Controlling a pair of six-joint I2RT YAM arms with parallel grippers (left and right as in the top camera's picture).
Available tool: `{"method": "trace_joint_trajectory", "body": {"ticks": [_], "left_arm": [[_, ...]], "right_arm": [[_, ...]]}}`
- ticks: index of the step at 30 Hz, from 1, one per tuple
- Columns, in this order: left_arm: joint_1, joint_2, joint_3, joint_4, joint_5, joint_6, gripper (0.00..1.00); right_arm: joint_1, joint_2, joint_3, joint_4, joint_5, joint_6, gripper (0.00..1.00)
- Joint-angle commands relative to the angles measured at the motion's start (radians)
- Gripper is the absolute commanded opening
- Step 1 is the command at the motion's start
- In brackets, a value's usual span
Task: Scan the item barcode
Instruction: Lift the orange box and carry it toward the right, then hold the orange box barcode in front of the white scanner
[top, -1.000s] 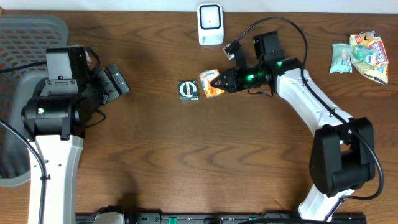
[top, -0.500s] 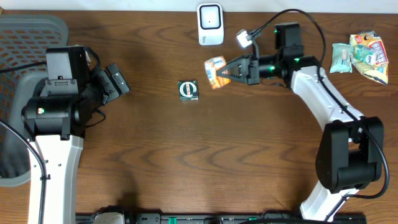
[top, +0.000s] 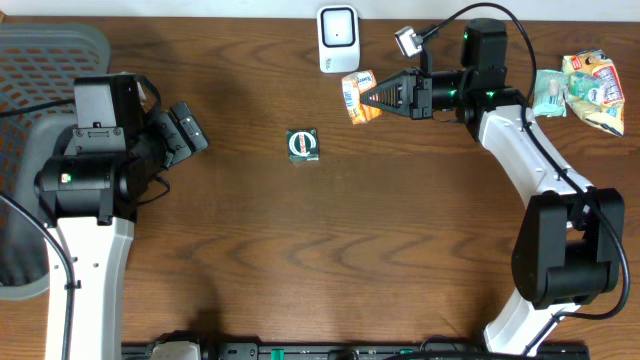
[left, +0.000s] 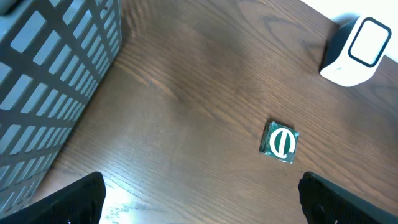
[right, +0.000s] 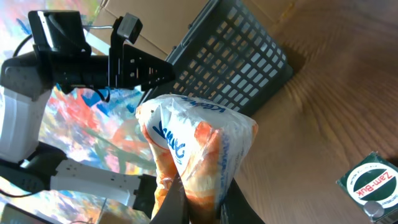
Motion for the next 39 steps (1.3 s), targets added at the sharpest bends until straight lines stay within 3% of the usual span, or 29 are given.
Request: {"method": "trace_joint_trajectory", "body": {"ticks": [1,39], "left_arm": [[0.006,-0.001,0.009,-0.001,-0.009,0.013,0.98],[0.006,-0.001,0.009,-0.001,-0.010,0.013,0.98]], "right_arm": [[0.005,0.003,0.000,0.004,-0.027,0.040,0.01],[0.007,0.003,0.000,0.013,-0.027,0.009,0.01]]}}
